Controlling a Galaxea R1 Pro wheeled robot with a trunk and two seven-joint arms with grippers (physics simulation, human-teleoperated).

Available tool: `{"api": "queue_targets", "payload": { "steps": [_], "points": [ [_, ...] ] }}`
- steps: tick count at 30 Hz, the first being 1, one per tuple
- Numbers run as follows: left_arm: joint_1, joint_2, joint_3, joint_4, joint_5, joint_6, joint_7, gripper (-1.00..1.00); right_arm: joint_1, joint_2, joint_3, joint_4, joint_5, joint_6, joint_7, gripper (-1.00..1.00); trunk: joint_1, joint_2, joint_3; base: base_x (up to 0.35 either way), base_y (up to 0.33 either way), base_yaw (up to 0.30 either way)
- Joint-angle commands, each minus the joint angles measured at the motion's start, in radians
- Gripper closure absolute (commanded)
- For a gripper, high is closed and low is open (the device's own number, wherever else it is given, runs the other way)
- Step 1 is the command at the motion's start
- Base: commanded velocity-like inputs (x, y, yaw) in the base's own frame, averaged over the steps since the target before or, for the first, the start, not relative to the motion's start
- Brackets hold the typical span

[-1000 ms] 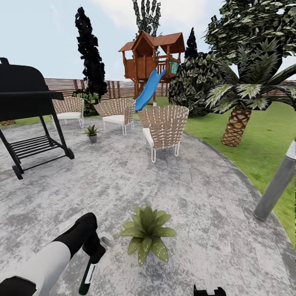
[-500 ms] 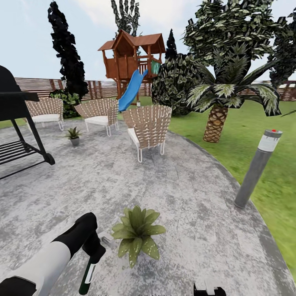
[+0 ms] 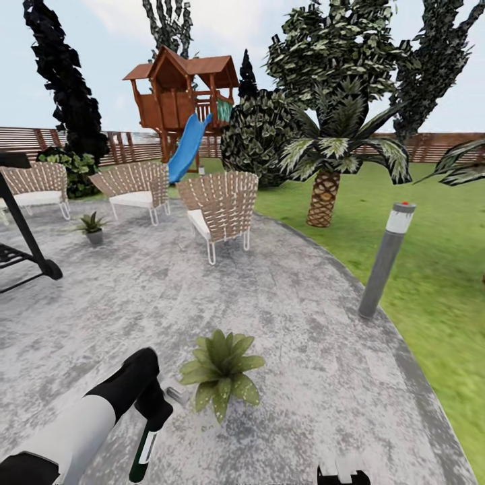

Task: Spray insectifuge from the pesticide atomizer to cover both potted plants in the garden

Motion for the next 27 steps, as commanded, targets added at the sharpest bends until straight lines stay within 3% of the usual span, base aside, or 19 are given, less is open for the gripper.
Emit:
{"api": "queue_targets", "payload": {
  "steps": [1, 7, 12, 17, 20, 22, 23, 27],
  "points": [
    [-0.001, 0.002, -0.004, -0.002, -0.008, 0.004, -0.01, 1.0, -0.001, 0.0, 0.009, 0.001, -0.01, -0.004, -0.003, -1.0, 0.0, 0.0, -0.001, -0.003, 0.297, -0.267],
    [-0.009, 0.007, -0.004, -0.01, -0.008, 0.004, -0.01, 1.0, -0.001, 0.0, 0.009, 0.001, -0.01, -0.005, -0.003, -1.0, 0.0, 0.0, -0.001, 0.108, 0.272, -0.152],
    [-0.01, 0.008, -0.006, -0.131, -0.008, 0.009, -0.018, 1.0, -0.001, -0.001, 0.009, 0.001, -0.01, -0.006, -0.003, -1.0, 0.0, 0.0, -0.001, 0.044, 0.044, -0.006],
    [-0.011, 0.009, -0.008, -0.144, -0.003, 0.009, -0.021, 1.0, -0.001, -0.002, 0.009, 0.001, -0.01, -0.006, -0.003, -1.0, 0.0, 0.0, -0.001, 0.002, 0.002, 0.0],
    [-0.011, 0.013, -0.012, -0.141, -0.005, 0.006, -0.077, 1.0, -0.001, -0.003, 0.009, 0.001, -0.01, -0.006, -0.003, -1.0, 0.0, 0.0, -0.001, 0.0, 0.0, 0.0],
    [-0.01, 0.025, -0.014, -0.144, -0.012, 0.004, -0.115, 1.0, -0.001, -0.003, 0.009, 0.001, -0.01, -0.006, -0.003, -1.0, 0.0, 0.0, -0.001, 0.0, 0.0, 0.0],
    [-0.01, 0.037, -0.014, -0.147, -0.034, 0.003, -0.138, 1.0, -0.001, -0.003, 0.009, 0.001, -0.01, -0.006, -0.003, -1.0, 0.0, 0.0, -0.001, 0.0, 0.0, 0.0],
    [-0.006, 0.047, -0.015, -0.14, -0.086, 0.002, -0.154, 1.0, -0.001, -0.003, 0.009, 0.001, -0.01, -0.005, -0.003, -1.0, 0.0, 0.0, -0.001, 0.0, 0.0, -0.16]
  ]
}}
